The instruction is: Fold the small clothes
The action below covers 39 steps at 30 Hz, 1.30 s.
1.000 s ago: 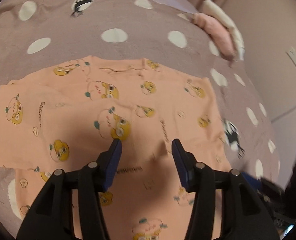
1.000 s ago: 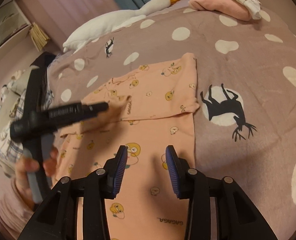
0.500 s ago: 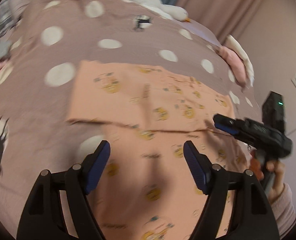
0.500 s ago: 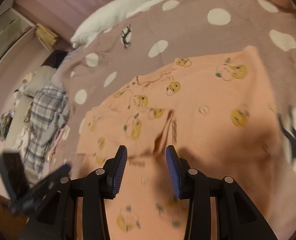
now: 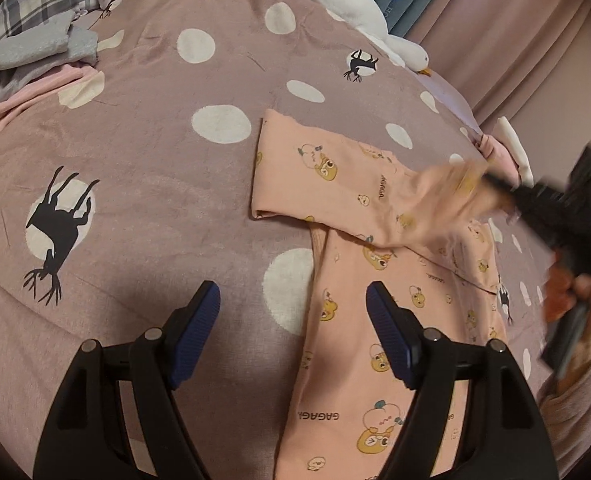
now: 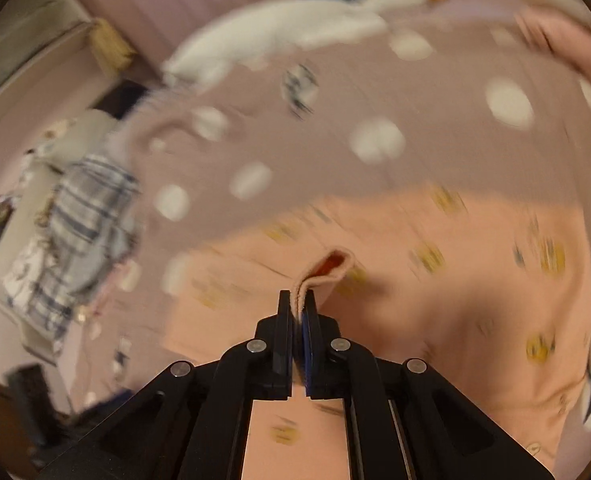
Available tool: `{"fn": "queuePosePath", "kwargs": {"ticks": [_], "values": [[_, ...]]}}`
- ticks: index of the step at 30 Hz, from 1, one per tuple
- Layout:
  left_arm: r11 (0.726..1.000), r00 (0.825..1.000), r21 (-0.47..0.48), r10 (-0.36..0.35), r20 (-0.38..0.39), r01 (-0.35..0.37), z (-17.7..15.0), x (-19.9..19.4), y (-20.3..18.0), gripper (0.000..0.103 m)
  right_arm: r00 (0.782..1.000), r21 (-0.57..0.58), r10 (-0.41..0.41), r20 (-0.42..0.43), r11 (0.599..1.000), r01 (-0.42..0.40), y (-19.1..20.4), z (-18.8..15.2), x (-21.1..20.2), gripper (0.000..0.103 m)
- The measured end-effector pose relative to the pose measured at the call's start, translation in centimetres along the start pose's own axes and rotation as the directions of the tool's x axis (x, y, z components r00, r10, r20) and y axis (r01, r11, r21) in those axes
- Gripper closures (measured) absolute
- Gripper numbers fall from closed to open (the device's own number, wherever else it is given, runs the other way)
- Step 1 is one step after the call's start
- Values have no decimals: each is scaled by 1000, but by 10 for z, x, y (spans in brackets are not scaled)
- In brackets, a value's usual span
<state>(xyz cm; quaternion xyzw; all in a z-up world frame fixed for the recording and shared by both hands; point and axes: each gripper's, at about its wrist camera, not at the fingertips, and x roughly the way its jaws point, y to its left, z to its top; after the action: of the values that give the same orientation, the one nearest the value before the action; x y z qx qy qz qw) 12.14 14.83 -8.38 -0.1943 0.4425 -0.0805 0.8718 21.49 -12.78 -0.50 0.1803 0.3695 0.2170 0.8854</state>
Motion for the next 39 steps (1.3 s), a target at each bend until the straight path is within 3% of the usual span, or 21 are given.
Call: {"fn": "queuePosePath", "kwargs": {"ticks": [6,10,15,20,23,26,28,30,34,36,39], "values": [[1000,1000,-2,-12,4,12,1,-3,-2,27,981,-68,87,173,995,-76,32,31,-66,98],[1000,1000,9,-14,-3,14,2,0,-5,27,969,-44,39,242,999,-30,8,30,-95,98],[999,1000,46,-10,-21,11,5,10,-17,27,979,87,-113,170,991,99,-68,5,-86,98],[996,999,92,5,-48,0,15,30,-33,27,980,186,-195,39,965,185,-121,-20,-61,98],[991,999,131,11,-51,-5,25,40,-47,27,959,230,-277,-56,931,283,-145,-32,-47,97],[986,999,164,4,-42,3,37,47,-61,27,923,222,-381,-59,896,384,-153,-38,-54,96],[984,999,175,-9,-39,16,44,53,-69,29,921,225,-388,-29,895,385,-156,-39,-66,96],[984,998,175,-33,-47,41,52,62,-76,29,936,212,-352,3,915,343,-155,-39,-72,96],[980,993,172,-83,-88,97,60,86,-86,49,967,131,-254,5,959,251,-145,-47,-65,96],[984,992,165,-49,-117,68,60,102,-85,57,965,99,-260,-25,960,261,-142,-52,-53,96],[987,987,160,38,-154,-13,55,123,-72,59,949,88,-302,-90,947,309,-147,-60,-35,96]]}}
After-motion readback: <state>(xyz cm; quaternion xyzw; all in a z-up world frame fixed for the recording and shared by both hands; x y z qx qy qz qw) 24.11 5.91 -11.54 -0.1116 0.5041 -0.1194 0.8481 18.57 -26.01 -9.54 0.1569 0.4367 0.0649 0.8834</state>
